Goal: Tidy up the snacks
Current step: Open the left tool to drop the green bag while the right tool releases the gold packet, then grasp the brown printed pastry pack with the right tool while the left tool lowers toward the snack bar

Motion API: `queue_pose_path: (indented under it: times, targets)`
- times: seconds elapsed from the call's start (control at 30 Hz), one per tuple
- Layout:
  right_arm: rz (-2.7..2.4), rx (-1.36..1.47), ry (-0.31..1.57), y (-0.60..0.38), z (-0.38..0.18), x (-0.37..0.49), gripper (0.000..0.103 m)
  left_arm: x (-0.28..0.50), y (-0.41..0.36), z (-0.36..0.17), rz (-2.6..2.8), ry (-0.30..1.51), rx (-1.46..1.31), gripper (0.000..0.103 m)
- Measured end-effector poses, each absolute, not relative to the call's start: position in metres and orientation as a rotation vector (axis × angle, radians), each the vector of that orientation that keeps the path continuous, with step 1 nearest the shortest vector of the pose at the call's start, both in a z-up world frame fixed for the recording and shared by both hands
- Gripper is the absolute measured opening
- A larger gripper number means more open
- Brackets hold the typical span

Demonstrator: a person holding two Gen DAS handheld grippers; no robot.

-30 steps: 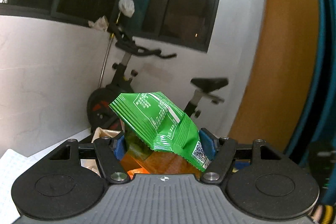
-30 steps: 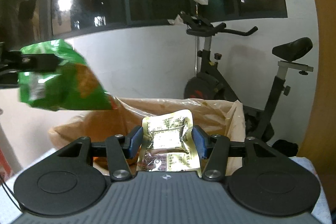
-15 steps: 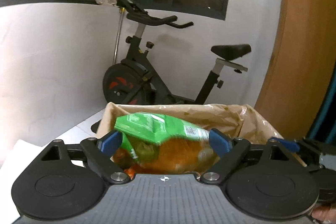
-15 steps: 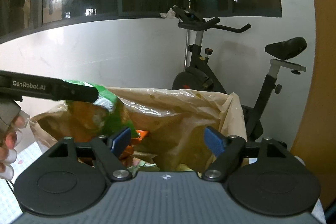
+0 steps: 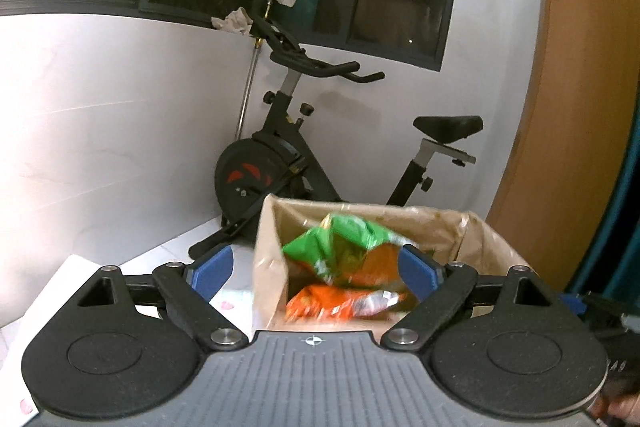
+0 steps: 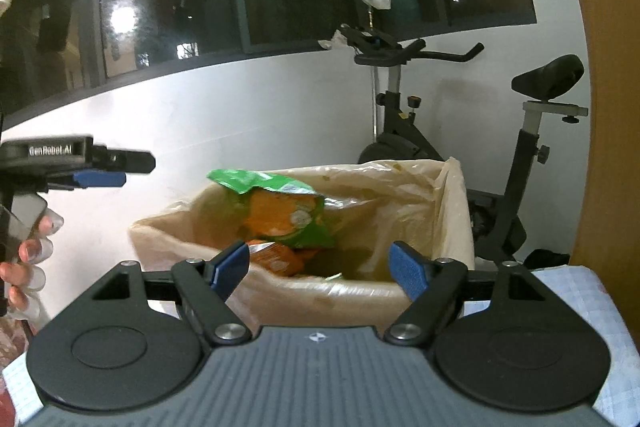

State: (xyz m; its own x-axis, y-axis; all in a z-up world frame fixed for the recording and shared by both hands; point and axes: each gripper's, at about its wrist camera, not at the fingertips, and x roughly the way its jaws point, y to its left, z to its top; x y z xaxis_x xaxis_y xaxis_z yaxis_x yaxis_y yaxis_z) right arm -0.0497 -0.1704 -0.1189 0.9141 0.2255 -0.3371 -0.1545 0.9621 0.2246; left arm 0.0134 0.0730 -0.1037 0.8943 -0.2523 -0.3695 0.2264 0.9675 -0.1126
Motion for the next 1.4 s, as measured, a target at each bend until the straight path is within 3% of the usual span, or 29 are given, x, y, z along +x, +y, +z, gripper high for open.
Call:
queue_pose_path:
  times: [0.23,0.7,0.9,1.07,1.2,1.4]
  targets:
    - [0.243,0.147,0.376,-0.157,-0.131,-0.086,0.08,-0.033,0.09,-0.13,-0.232,0.424,0.021,0.09]
    - [0.286,-0.031,0.693,-0.132,-0.234,-0.093,0.079,-0.068,0.091,-0.212,-0.212,0.612,-0.037,0.085]
    - [0.285,-0.075,0.718,-0.128,-0.255,-0.092,0.08,-0.077,0.087,-0.235,-0.183,0.705,-0.095,0.083]
    - [0.271,-0.106,0.74,-0.122,-0.266,-0.079,0.093,-0.081,0.083,-0.247,-0.192,0.761,-0.142,0.082]
    - [0.277,-0.072,0.74,-0.125,-0.273,-0.077,0.093,-0.084,0.081,-0.257,-0.197,0.815,-0.185,0.081]
    - [0.236,0.022,0.66,-0.135,-0.28,-0.091,0.083,-0.081,0.082,-0.272,-0.187,0.891,-0.238,0.079]
